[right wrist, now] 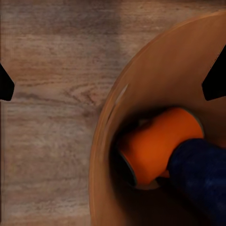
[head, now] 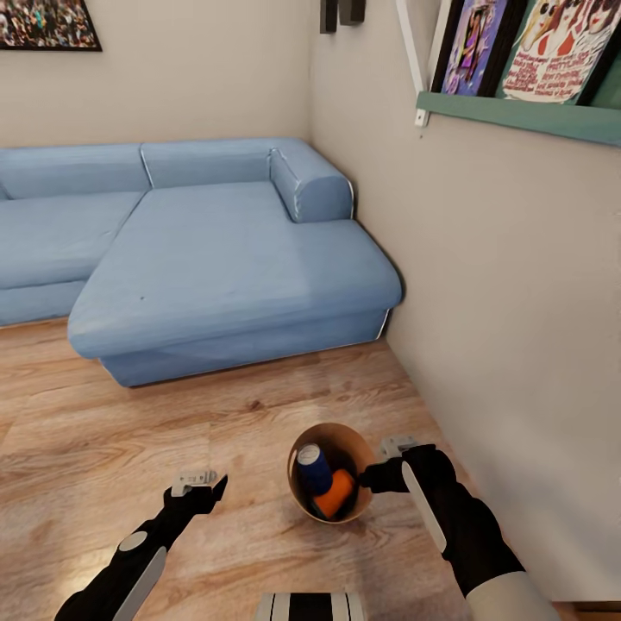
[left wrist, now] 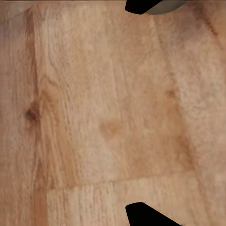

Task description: Put the three can of soda from the living room inside the tash can in the kitchen.

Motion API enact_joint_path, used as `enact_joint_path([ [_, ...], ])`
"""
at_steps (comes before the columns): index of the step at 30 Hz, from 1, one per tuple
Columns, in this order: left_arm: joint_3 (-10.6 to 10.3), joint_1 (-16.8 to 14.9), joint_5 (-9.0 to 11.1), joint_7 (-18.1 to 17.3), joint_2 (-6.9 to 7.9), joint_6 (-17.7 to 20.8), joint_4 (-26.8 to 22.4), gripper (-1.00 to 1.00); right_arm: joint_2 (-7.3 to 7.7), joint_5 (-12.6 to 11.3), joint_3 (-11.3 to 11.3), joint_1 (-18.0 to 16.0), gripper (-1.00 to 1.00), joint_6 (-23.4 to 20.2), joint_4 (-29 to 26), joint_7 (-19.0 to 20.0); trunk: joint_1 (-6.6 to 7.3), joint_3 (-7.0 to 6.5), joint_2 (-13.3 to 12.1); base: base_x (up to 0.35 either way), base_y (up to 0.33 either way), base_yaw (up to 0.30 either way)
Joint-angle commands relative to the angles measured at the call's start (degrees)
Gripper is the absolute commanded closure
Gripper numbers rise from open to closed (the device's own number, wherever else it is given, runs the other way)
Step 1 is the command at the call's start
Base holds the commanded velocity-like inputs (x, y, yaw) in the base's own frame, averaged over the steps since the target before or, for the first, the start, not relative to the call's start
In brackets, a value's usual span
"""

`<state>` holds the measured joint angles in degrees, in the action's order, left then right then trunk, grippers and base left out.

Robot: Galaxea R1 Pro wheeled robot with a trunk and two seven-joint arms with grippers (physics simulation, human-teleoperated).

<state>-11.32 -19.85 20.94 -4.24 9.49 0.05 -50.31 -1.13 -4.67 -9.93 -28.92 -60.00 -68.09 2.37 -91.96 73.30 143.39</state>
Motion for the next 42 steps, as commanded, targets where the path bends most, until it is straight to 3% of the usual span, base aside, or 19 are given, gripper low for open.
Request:
enact_joint_path([
  [1, 0.03, -0.01, 0.01, 0.01, 0.0, 0.01, 0.01, -1.0, 0.0, 0.01, 0.0, 0.0, -1.0, 0.0, -0.01, 0.0, 0.02, -0.23, -0.02, 0.0, 0.0, 0.0],
  [12, 0.08, -0.02, 0.02, 0.02, 0.0, 0.03, 0.03, -1.0, 0.06, -0.04, 0.0, 0.0, -1.0, 0.0, -0.02, 0.05, 0.42, -2.64, -0.39, 0.0, 0.0, 0.0],
  [42, -0.01, -0.02, 0.06, -0.02, 0.0, 0.12, 2.37, -1.0, 0.07, -0.04, 0.0, 0.0, -1.0, 0.0, -0.08, -0.09, 7.01, -8.03, -12.42, 0.0, 0.0, 0.0],
])
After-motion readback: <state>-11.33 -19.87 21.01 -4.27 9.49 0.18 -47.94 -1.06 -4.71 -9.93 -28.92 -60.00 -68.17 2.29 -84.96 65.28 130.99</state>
